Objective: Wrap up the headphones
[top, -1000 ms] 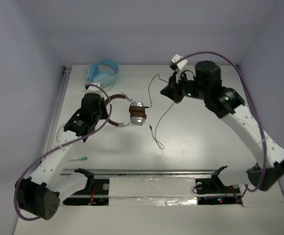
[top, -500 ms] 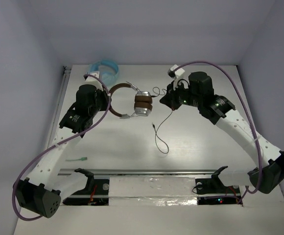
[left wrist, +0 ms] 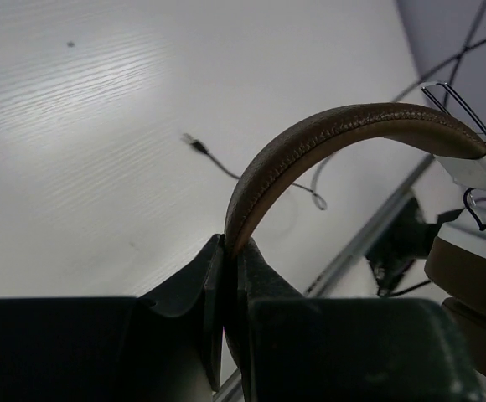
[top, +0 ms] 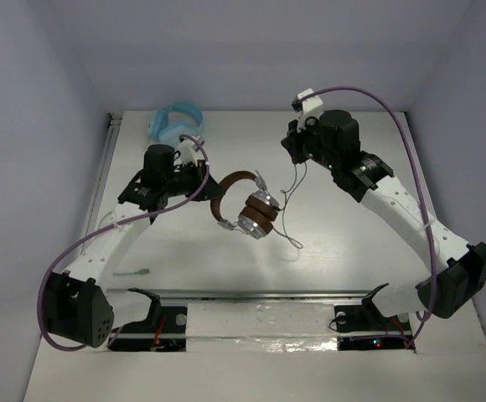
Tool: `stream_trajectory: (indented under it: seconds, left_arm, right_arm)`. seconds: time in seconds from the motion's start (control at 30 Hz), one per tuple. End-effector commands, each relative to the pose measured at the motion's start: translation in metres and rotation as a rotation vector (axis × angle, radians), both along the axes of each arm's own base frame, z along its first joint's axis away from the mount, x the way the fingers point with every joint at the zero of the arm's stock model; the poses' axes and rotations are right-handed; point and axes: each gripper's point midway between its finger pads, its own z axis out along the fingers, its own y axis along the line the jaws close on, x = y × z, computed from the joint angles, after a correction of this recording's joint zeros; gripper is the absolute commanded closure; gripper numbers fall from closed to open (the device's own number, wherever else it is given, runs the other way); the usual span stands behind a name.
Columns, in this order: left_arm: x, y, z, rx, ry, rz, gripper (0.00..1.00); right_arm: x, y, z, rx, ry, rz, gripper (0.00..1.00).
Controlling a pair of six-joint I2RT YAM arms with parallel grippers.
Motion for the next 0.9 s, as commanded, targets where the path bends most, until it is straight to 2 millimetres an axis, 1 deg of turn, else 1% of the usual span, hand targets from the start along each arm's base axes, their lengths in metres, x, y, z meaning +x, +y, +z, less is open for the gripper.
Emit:
stream_trajectory:
  seconds: [0.0, 0.07, 0.1, 0.13, 0.17, 0.2, 0.23, 0.27, 0.3, 0.33, 0.37, 0.4, 0.43, 0.47, 0.5, 0.53, 0.6, 0.67, 0.7, 0.77, 0.87]
  left_arm:
    - [-0.012, -0.032, 0.070, -0.294, -0.133, -0.202, 1.00]
    - [-0.015, -0.036, 0.084, -0.372, -0.117, -0.212, 1.00]
    - [-0.013, -0.035, 0.100, -0.410, -0.168, -0.225, 1.00]
    - [-0.015, -0.036, 0.106, -0.437, -0.169, -0.227, 1.00]
    - [-0.012, -0.033, 0.110, -0.460, -0.169, -0.212, 1.00]
    - [-0.011, -0.035, 0.125, -0.524, -0.173, -0.207, 1.00]
    - [-0.010, -0.033, 0.123, -0.558, -0.153, -0.193, 1.00]
    - [-0.010, -0.034, 0.125, -0.593, -0.134, -0.187, 1.00]
    - [-0.010, -0.035, 0.138, -0.673, -0.123, -0.181, 1.00]
    - [-0.010, -0.035, 0.140, -0.707, -0.108, -0.177, 1.00]
    - [-0.009, -0.035, 0.137, -0.732, -0.084, -0.164, 1.00]
    - [-0.005, -0.035, 0.140, -0.758, -0.088, -0.148, 1.00]
    - [-0.003, -0.035, 0.142, -0.781, -0.062, -0.133, 1.00]
    - [-0.001, -0.034, 0.144, -0.790, -0.058, -0.120, 1.00]
    - [0.004, -0.033, 0.145, -0.802, -0.055, -0.093, 1.00]
    - [0.005, -0.032, 0.147, -0.818, -0.040, -0.078, 1.00]
    - [0.013, -0.027, 0.152, -0.845, -0.043, -0.022, 1.00]
    - [0.017, -0.023, 0.154, -0.874, -0.027, 0.020, 1.00]
    - [0.020, -0.020, 0.159, -0.893, -0.043, 0.054, 1.00]
    - [0.025, -0.014, 0.159, -0.915, -0.048, 0.121, 1.00]
    - [0.031, -0.011, 0.158, -0.926, -0.065, 0.259, 1.00]
  right_arm:
    - [0.015, -0.002, -0.014, 0.031, -0.017, -0.052, 1.00]
    - [0.015, -0.001, -0.019, 0.094, 0.005, -0.082, 1.00]
    - [0.014, -0.002, -0.023, 0.110, 0.016, -0.092, 1.00]
    - [0.014, -0.003, -0.032, 0.122, 0.027, -0.111, 1.00]
    - [0.011, -0.006, -0.028, 0.182, 0.038, -0.139, 1.00]
    - [0.011, -0.008, -0.028, 0.221, 0.046, -0.169, 1.00]
    - [0.009, -0.010, -0.036, 0.257, 0.052, -0.186, 1.00]
    - [0.004, -0.009, -0.037, 0.330, 0.078, -0.199, 1.00]
    - [-0.005, -0.011, -0.023, 0.409, 0.051, -0.186, 1.00]
    - [-0.013, -0.002, -0.006, 0.495, 0.004, -0.110, 1.00]
    - [-0.023, -0.001, -0.030, 0.535, 0.046, -0.100, 1.00]
    - [-0.033, 0.002, -0.029, 0.590, 0.049, -0.060, 1.00]
    - [-0.043, 0.002, -0.009, 0.661, -0.006, -0.010, 1.00]
    - [-0.048, 0.003, -0.023, 0.683, 0.023, -0.004, 1.00]
    - [-0.051, 0.002, -0.024, 0.694, 0.019, 0.005, 1.00]
    - [-0.050, 0.002, -0.023, 0.701, 0.010, 0.005, 1.00]
    - [-0.046, 0.001, -0.031, 0.692, 0.022, -0.018, 1.00]
    - [-0.041, 0.001, -0.040, 0.683, 0.035, -0.043, 1.00]
    - [-0.040, 0.001, -0.044, 0.691, 0.044, -0.052, 1.00]
    - [-0.036, -0.002, -0.040, 0.720, 0.034, -0.073, 1.00]
    - [-0.032, -0.002, -0.035, 0.760, 0.024, -0.086, 1.00]
